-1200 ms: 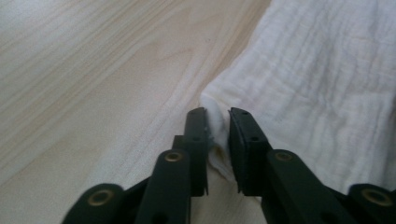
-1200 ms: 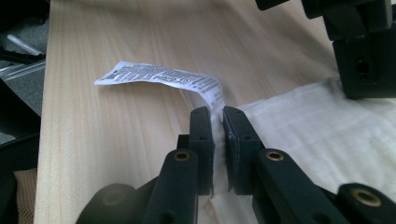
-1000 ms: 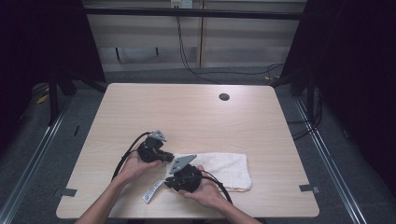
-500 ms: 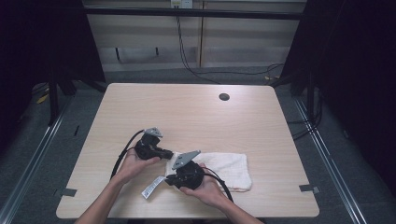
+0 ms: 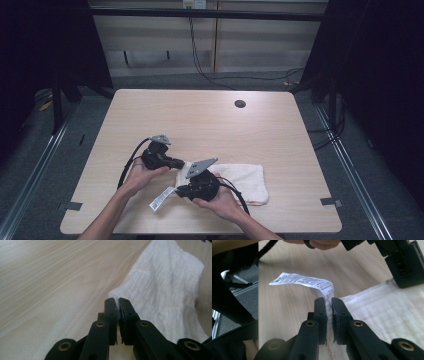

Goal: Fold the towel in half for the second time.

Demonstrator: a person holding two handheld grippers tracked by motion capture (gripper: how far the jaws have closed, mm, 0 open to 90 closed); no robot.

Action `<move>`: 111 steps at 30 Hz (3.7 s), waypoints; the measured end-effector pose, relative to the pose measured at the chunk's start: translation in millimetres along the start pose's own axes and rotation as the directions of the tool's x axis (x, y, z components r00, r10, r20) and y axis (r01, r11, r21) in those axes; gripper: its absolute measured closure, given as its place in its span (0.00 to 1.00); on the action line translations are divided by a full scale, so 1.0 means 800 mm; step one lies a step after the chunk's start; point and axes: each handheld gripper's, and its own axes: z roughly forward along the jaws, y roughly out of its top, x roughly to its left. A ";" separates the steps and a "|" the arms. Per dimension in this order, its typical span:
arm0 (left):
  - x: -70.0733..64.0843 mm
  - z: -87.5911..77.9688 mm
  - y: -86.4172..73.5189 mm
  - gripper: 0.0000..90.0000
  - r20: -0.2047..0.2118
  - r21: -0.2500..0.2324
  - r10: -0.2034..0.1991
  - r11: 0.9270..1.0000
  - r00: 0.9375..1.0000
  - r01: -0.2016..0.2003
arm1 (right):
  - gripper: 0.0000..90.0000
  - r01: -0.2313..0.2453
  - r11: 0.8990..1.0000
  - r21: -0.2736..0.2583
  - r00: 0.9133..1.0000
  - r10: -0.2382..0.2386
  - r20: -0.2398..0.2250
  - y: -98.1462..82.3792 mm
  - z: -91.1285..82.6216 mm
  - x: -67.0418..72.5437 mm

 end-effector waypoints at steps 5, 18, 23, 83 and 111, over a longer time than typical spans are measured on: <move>0.000 -0.006 0.002 0.95 0.000 -0.015 -0.012 1.000 1.000 0.012 | 0.93 0.003 1.000 -0.017 1.000 -0.003 -0.001 0.005 -0.006 0.002; -0.009 -0.035 0.014 0.95 -0.021 -0.026 -0.013 1.000 1.000 0.012 | 0.93 -0.001 0.996 -0.086 1.000 0.000 -0.017 0.027 -0.027 0.009; -0.010 -0.053 0.015 0.95 -0.032 -0.049 -0.026 0.999 0.999 0.024 | 0.93 0.014 0.994 -0.108 1.000 -0.016 -0.024 0.042 -0.034 0.013; -0.068 0.067 0.078 0.95 0.062 0.033 0.059 0.998 0.996 -0.061 | 0.93 -0.136 0.974 -0.179 0.986 0.151 0.075 -0.045 -0.123 -0.005; -0.083 0.135 0.074 0.85 0.153 0.032 0.042 0.998 0.987 -0.047 | 0.77 -0.171 0.984 -0.053 0.949 0.179 0.261 -0.124 -0.140 0.003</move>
